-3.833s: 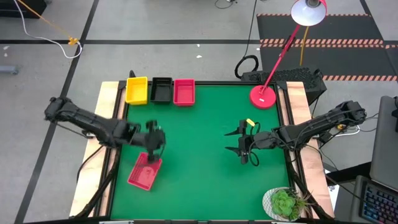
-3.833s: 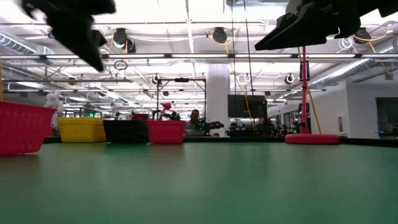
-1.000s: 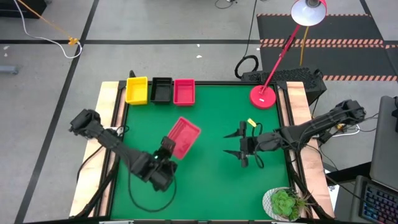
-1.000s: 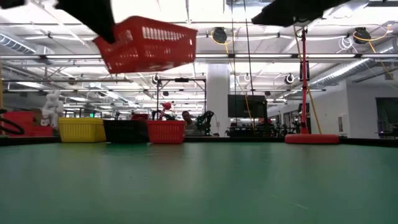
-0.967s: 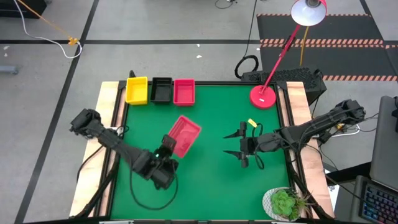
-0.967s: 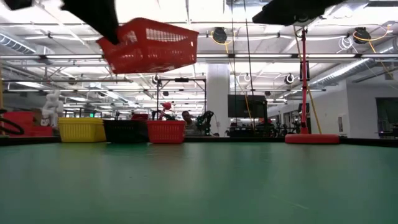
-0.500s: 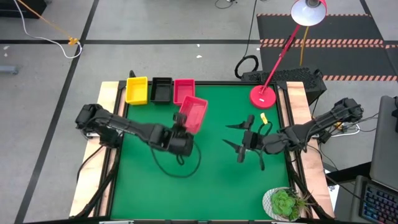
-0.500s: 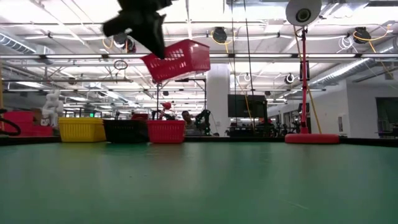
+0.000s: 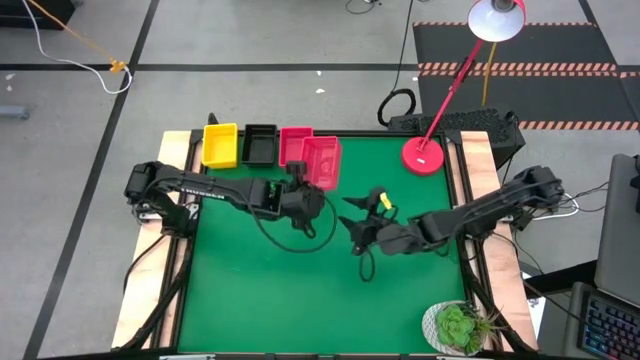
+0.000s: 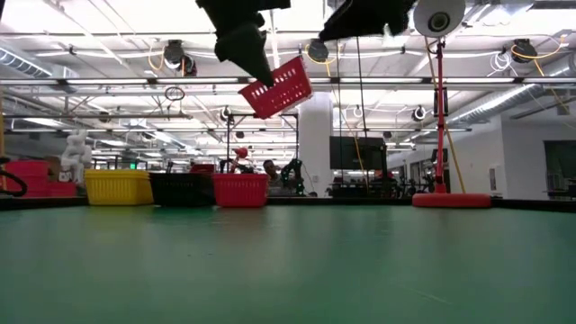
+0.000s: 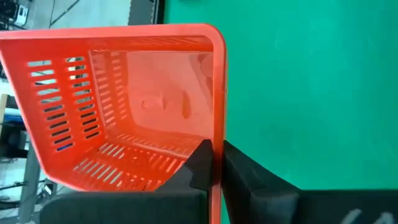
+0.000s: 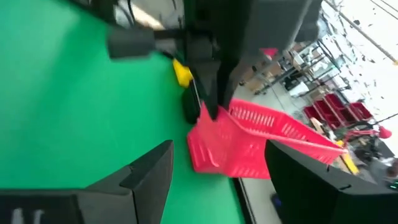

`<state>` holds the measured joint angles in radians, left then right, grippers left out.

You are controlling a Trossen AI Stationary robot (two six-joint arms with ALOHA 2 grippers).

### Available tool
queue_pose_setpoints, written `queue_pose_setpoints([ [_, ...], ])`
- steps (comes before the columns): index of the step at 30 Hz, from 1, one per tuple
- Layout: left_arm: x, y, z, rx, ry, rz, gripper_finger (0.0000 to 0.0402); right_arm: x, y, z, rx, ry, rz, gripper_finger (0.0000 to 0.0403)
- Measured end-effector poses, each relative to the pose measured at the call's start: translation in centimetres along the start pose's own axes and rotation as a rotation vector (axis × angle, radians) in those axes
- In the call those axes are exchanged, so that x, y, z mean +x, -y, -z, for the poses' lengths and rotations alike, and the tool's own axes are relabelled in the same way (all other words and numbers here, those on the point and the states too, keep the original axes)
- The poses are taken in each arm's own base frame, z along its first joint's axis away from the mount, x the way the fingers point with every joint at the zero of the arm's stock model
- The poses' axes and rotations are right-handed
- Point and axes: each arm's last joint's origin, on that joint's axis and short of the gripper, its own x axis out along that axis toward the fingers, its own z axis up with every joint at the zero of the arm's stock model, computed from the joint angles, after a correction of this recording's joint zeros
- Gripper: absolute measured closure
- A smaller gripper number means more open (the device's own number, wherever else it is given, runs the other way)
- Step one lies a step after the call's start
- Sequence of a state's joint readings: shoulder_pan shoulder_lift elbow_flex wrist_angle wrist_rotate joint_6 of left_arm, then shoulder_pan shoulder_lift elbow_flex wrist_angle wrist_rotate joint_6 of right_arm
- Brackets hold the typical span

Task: Stack baskets by color
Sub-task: Stack the bottom red bin on top of the top red bin

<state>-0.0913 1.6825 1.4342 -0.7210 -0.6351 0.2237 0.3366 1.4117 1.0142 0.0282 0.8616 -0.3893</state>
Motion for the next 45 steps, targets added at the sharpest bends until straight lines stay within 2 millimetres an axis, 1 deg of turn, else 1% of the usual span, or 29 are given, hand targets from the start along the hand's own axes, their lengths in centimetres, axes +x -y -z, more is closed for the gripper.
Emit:
queue_pose_setpoints([
  [2, -0.2, 0.3, -0.1, 0.013, 0.006, 0.006, 0.0386, 0.7, -0.1, 0.3, -0.030, -0.021, 0.008, 0.0163],
  [5, -0.5, 0.7, -0.2, 0.042, 0.015, 0.013, 0.0394, 1.2, -0.1, 0.6, -0.027, -0.038, 0.014, 0.0173],
  [10, -0.7, 0.9, -0.3, 0.042, 0.019, -0.032, 0.0383, 1.0, 0.6, 0.5, 0.010, -0.024, 0.000, 0.0186],
  [12, -0.7, 0.7, -0.5, 0.019, 0.038, -0.036, 0.0384, 0.9, 0.8, 0.3, 0.023, -0.011, 0.008, 0.0188],
  [14, -0.7, 0.6, -0.8, 0.010, 0.065, -0.039, 0.0392, 1.1, 0.9, 0.3, -0.004, -0.012, 0.011, 0.0188],
  [17, 0.0, 1.0, -1.3, 0.048, 0.084, -0.038, 0.0393, 1.5, 1.1, 0.5, -0.030, -0.027, 0.021, 0.0188],
  [22, 2.1, 2.1, -1.4, 0.138, 0.041, -0.059, 0.0382, 1.9, 1.5, 0.8, -0.048, -0.043, 0.031, 0.0188],
  [27, 4.0, 2.5, -1.3, 0.242, -0.029, -0.168, 0.0394, 2.5, 1.6, 2.1, -0.137, -0.123, -0.033, 0.0188],
  [31, 4.8, 3.1, -1.2, 0.315, -0.058, -0.183, 0.0381, 2.8, 1.8, 3.2, -0.211, -0.201, -0.062, 0.0188],
  [33, 4.9, 3.3, -1.2, 0.344, -0.071, -0.196, 0.0380, 2.9, 1.8, 3.6, -0.237, -0.224, -0.084, 0.0188],
  [38, 5.3, 3.7, -1.0, 0.435, -0.096, -0.186, 0.0394, 2.9, 2.1, 4.5, -0.371, -0.287, -0.116, 0.0188],
  [42, 5.2, 3.7, -0.9, 0.456, -0.106, -0.180, 0.0380, 2.8, 2.2, 4.8, -0.465, -0.307, -0.136, 0.0188],
  [45, 5.2, 3.8, -0.5, 0.493, -0.136, -0.153, 0.0383, 2.5, 2.7, 4.6, -0.514, -0.293, -0.136, 0.0188],
])
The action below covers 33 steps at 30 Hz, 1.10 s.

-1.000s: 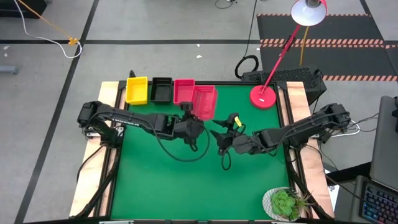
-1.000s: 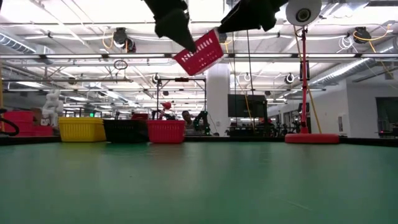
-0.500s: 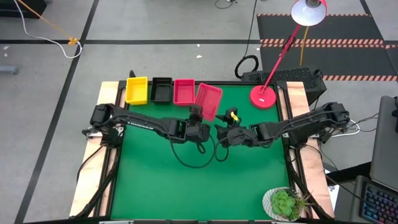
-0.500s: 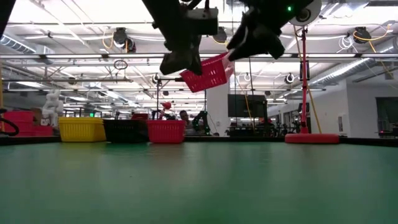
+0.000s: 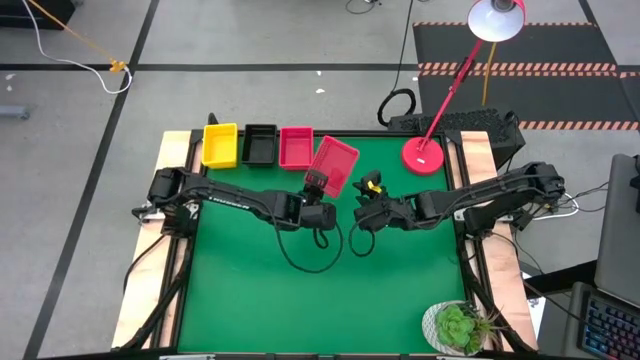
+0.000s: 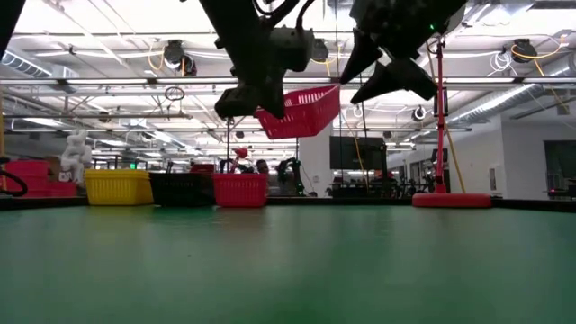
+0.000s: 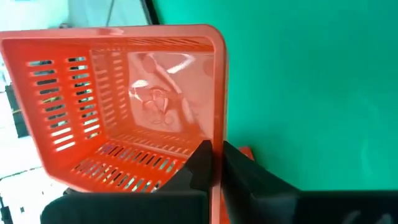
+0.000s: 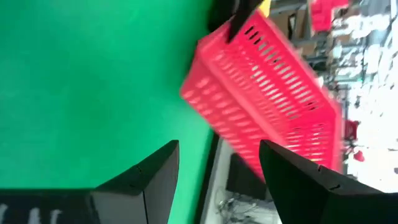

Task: Stack baskets by color
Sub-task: Stack the bottom red bin on top of the top red bin

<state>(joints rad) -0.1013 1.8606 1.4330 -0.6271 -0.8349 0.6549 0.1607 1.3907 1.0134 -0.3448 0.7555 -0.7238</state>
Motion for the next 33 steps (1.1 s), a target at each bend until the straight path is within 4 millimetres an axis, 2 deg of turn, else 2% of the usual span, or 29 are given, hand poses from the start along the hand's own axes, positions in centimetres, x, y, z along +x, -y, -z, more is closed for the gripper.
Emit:
queue_pose_setpoints([
  [4, -0.1, 0.3, -0.1, 0.025, 0.035, 0.052, 0.0393, -0.7, 1.3, 0.5, 0.012, 0.031, 0.026, 0.0188],
  [8, -0.4, 0.2, -0.6, 0.045, 0.075, 0.035, 0.0381, -0.9, 2.5, 1.2, 0.037, 0.092, -0.004, 0.0188],
  [16, -1.0, 0.4, -1.4, 0.088, 0.147, 0.032, 0.0392, 0.1, 2.8, 2.0, 0.003, 0.125, -0.087, 0.0203],
  [21, -1.0, 0.3, -1.5, 0.097, 0.150, 0.028, 0.0375, 0.2, 2.7, 2.1, -0.009, 0.112, -0.104, 0.0259],
  [28, -1.1, 0.3, -1.6, 0.106, 0.153, 0.020, 0.0394, 0.2, 2.3, 2.4, -0.030, 0.090, -0.139, 0.0356],
  [33, -1.1, 0.0, -1.7, 0.057, 0.134, -0.032, 0.0358, 0.1, 2.0, 2.6, -0.048, 0.078, -0.169, 0.0395],
])
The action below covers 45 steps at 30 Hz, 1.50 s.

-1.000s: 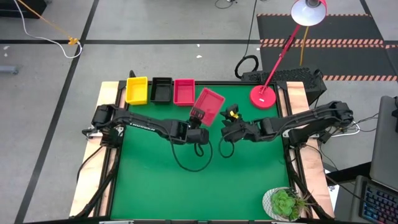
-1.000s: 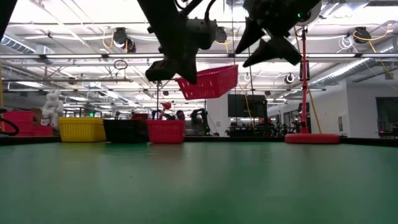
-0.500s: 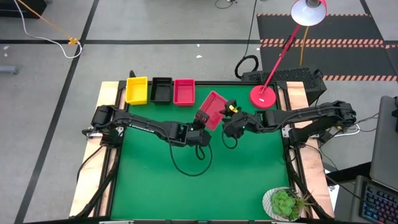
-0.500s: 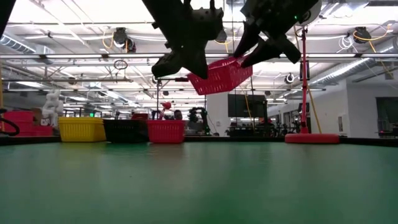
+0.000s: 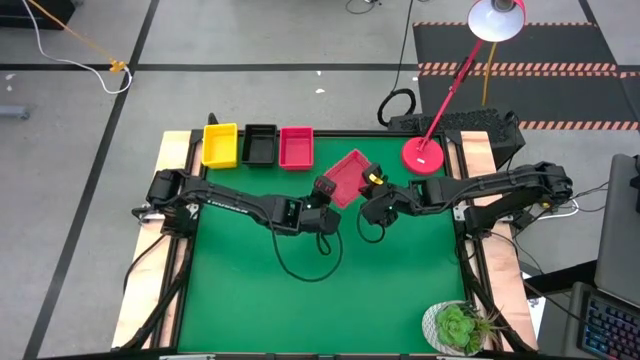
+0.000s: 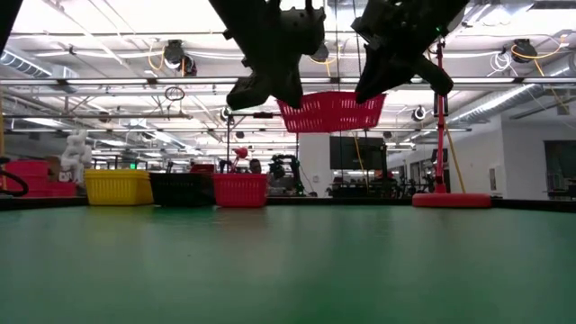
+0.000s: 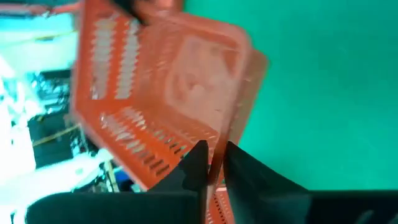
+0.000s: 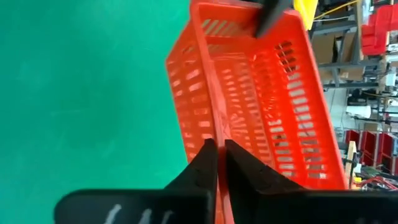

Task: Stack baskets by color
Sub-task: Stack the bottom red bin on top of the top red bin

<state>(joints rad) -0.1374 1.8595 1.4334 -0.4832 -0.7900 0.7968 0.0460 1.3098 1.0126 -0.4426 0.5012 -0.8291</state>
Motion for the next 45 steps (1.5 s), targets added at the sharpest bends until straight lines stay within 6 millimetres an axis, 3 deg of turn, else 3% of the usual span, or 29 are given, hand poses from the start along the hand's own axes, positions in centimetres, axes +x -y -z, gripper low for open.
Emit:
queue_pose_setpoints([
  [10, -0.6, -0.3, -0.2, -0.210, -0.103, -0.180, 0.0274, 0.0, -0.4, 0.4, 0.170, -0.038, -0.034, 0.0394],
  [17, -3.6, -1.2, -0.3, -0.323, -0.081, -0.274, 0.0230, 0.0, -0.5, 0.5, 0.526, -0.060, -0.035, 0.0395],
  [21, -5.5, -2.9, 1.0, -0.527, -0.022, -0.269, 0.0229, 0.0, -0.5, 0.5, 0.748, -0.063, -0.033, 0.0393],
  [25, -7.3, -4.8, 2.8, -0.741, 0.100, -0.131, 0.0241, 0.7, -1.0, 0.4, 0.956, 0.017, 0.004, 0.0390],
  [31, -7.7, -5.4, 3.5, -0.874, 0.215, 0.014, 0.0254, 1.9, -1.9, 0.3, 1.231, 0.216, 0.052, 0.0391],
  [40, -6.4, -3.7, 3.1, -0.875, 0.259, 0.004, 0.0254, 2.7, -3.2, 0.9, 1.345, 0.416, 0.103, 0.0390],
  [45, -6.7, -4.7, 2.5, -0.940, 0.350, -0.051, 0.0253, 3.1, -4.0, 1.4, 1.385, 0.471, 0.120, 0.0390],
])
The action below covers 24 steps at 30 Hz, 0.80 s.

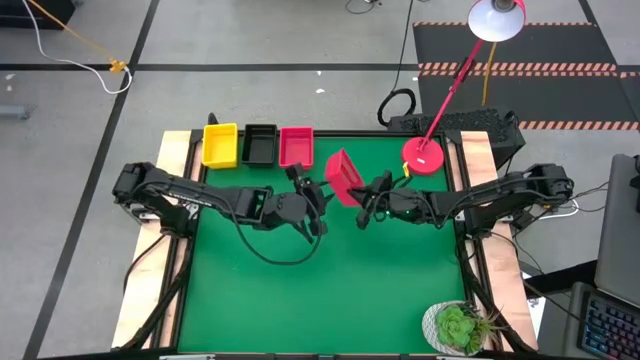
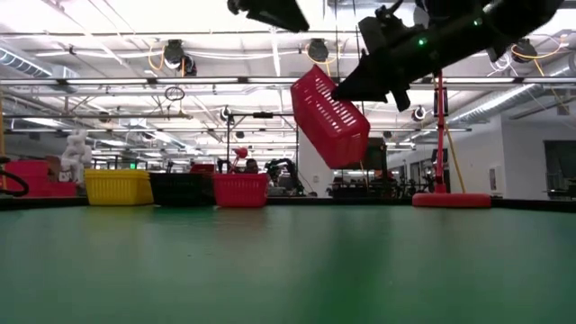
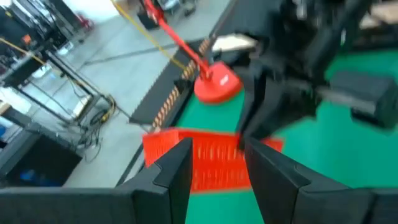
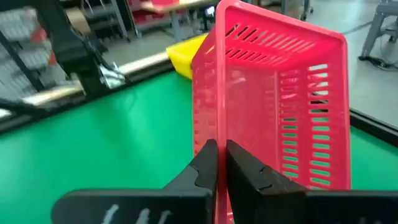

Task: Stack baskets by color
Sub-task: Stack the bottom red bin on top of the top red bin

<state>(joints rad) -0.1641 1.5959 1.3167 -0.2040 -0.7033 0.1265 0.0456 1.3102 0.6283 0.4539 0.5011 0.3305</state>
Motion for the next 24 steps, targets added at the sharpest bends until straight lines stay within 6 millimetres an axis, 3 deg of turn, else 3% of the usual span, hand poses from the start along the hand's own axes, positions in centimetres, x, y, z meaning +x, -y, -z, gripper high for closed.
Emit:
queue_pose_setpoints([
  [5, 1.0, 0.0, -0.7, -0.059, 0.083, -0.026, 0.0221, -0.5, 0.7, 0.9, 0.028, 0.106, 0.060, 0.0390],
  [10, 2.1, -0.6, -0.9, -0.146, 0.112, -0.068, 0.0155, -1.0, 0.3, 1.2, -0.125, 0.125, 0.150, 0.0396],
  [14, 2.8, -2.5, -2.0, -0.270, 0.127, -0.018, 0.0119, -1.4, 0.0, 1.3, -0.266, 0.133, 0.219, 0.0397],
  [17, 3.0, -4.7, -3.3, -0.331, 0.118, 0.001, 0.0113, -1.6, 0.0, 1.3, -0.305, 0.140, 0.292, 0.0397],
  [24, 5.8, -7.1, -5.5, -0.361, 0.074, 0.063, 0.0144, -1.6, 0.2, 1.3, -0.356, 0.134, 0.382, 0.0397],
])
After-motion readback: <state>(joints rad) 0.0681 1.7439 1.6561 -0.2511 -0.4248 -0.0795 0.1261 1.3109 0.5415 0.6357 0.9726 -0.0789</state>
